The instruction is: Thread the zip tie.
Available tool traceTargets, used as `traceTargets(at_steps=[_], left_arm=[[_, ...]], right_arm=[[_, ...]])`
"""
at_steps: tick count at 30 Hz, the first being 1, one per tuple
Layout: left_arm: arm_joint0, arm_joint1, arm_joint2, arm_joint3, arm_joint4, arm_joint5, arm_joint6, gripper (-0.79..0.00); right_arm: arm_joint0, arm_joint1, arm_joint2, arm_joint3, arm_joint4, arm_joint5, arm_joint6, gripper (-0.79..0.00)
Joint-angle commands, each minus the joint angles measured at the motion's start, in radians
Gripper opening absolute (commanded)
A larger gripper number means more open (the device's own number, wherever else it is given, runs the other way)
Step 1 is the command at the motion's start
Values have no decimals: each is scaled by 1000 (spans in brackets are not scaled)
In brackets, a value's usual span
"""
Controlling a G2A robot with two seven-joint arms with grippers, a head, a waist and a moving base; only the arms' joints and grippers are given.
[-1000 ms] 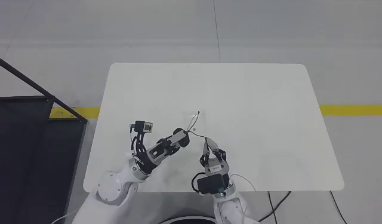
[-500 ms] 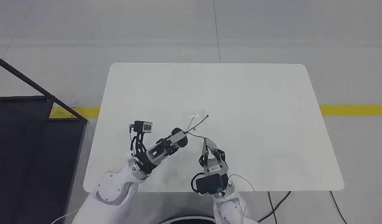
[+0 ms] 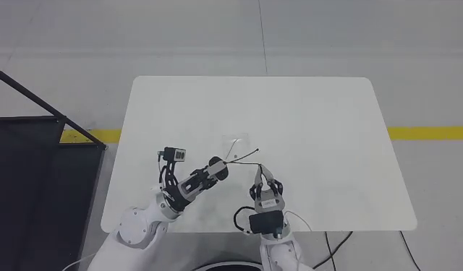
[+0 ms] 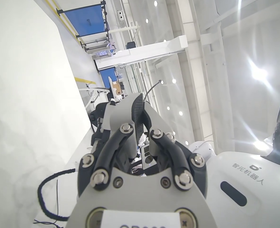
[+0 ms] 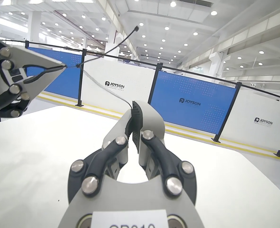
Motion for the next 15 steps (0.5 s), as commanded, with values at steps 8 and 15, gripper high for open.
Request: traceTargets(at_steps=[8, 15], left_arm=[[-8, 4, 13, 22, 17, 7, -28, -785], [-9, 11, 7, 34, 13, 13, -77, -785]], right_arm=[[-6, -8, 17, -18, 47, -12, -33, -785], [16, -15, 32, -31, 74, -27, -23, -785]])
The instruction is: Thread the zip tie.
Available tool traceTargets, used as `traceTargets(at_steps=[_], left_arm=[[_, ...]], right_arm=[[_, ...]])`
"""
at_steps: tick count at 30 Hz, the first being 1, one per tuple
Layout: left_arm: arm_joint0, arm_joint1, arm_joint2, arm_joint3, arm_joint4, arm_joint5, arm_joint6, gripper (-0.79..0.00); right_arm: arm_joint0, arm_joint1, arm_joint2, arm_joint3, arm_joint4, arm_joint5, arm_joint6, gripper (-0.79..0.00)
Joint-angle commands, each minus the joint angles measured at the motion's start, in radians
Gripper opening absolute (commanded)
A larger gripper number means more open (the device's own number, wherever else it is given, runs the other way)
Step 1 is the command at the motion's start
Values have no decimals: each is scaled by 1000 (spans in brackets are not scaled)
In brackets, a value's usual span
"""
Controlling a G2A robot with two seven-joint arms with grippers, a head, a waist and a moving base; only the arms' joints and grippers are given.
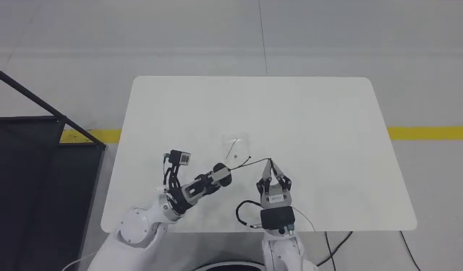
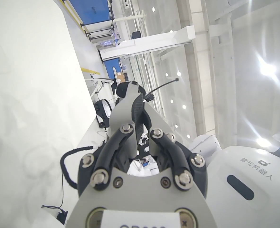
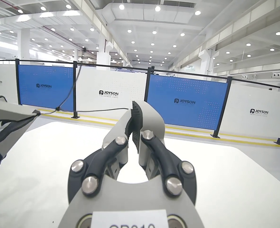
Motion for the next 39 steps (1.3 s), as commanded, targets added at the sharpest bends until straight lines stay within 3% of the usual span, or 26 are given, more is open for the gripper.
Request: traceTargets(at_steps=[1, 12, 39], left_arm=[[1, 3, -4, 4, -7, -1, -20, -785], [-8, 12, -9, 44, -33, -1, -80, -785], [-43, 26, 23, 111, -44, -9, -163, -785]], right_arm=[[7, -2, 4, -4, -3, -1, 9, -785], [22, -11, 6, -40, -37, 0, 58, -785], [44, -43, 5, -63, 85, -71, 5, -785]])
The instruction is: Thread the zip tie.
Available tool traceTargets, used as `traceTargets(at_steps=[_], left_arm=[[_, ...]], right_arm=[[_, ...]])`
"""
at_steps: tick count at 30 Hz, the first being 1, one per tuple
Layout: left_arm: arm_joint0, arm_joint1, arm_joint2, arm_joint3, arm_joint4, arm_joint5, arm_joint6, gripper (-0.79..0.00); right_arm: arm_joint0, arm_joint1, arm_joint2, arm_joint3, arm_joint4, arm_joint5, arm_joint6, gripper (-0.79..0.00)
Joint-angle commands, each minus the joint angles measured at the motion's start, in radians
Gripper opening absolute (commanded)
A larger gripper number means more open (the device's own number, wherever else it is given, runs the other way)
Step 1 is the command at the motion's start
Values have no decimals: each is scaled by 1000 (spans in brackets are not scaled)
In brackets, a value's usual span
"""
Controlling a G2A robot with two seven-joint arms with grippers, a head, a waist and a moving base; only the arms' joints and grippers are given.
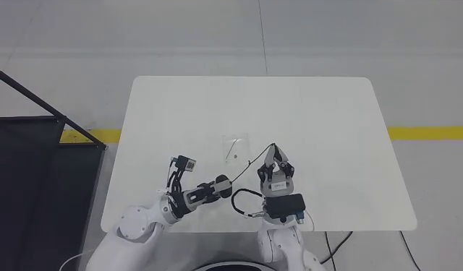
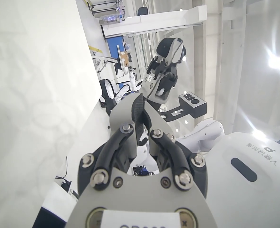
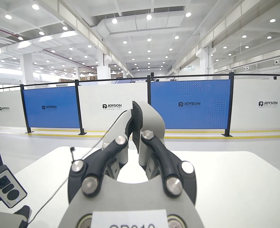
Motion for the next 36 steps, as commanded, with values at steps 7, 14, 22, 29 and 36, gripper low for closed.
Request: traceTargets(at_steps=[7, 14, 22, 29, 36], left_arm=[[-9, 3, 10, 14, 6, -2, -6, -785], [-13, 6, 15, 24, 3, -7, -9, -785], [-11, 10, 13, 18, -14, -16, -2, -785], [0, 11, 5, -2, -47, -41, 26, -785], [8, 15, -6, -9, -57, -44, 32, -785]], right_arm=[[2, -9, -1, 0, 31, -19, -25, -785], [-3, -16, 4, 1, 50, -32, -48, -785], [4, -17, 4, 14, -3, -57, 29, -785], [6, -14, 15, 37, -61, -74, 113, -785], [-8, -15, 43, 30, -27, -70, 134, -785]])
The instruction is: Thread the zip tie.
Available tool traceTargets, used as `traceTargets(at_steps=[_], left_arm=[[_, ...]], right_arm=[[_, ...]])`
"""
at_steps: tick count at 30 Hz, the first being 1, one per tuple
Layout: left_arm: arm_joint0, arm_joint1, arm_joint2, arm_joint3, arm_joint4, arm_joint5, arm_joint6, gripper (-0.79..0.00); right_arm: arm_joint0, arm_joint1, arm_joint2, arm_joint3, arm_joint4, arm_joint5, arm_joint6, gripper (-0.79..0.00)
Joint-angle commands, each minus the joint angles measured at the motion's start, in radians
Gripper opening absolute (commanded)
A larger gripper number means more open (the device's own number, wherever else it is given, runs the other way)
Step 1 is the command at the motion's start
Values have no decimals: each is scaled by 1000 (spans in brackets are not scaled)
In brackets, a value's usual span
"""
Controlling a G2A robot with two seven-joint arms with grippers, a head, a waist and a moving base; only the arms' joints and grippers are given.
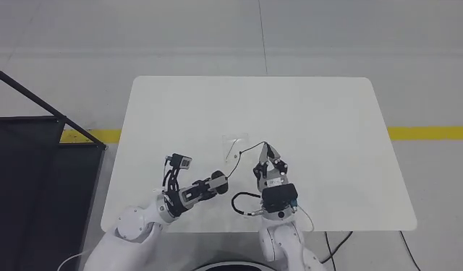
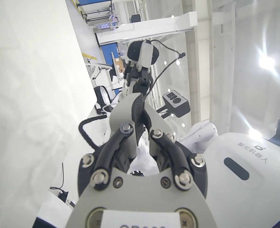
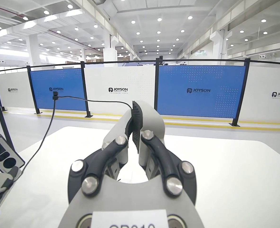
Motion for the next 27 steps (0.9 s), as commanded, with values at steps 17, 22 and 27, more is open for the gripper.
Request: traceTargets(at_steps=[17, 22, 27], left_arm=[[40, 9, -59, -17, -83, -23, 44, 0], [62, 14, -97, -10, -118, -45, 44, 0], [87, 19, -145, -7, -166, -65, 47, 0]], right_arm=[[9, -5, -18, -5, -159, 50, 172, -785], [2, 1, -16, -31, -293, 49, 340, -785], [-11, 8, 9, -106, -411, -2, 641, -785]])
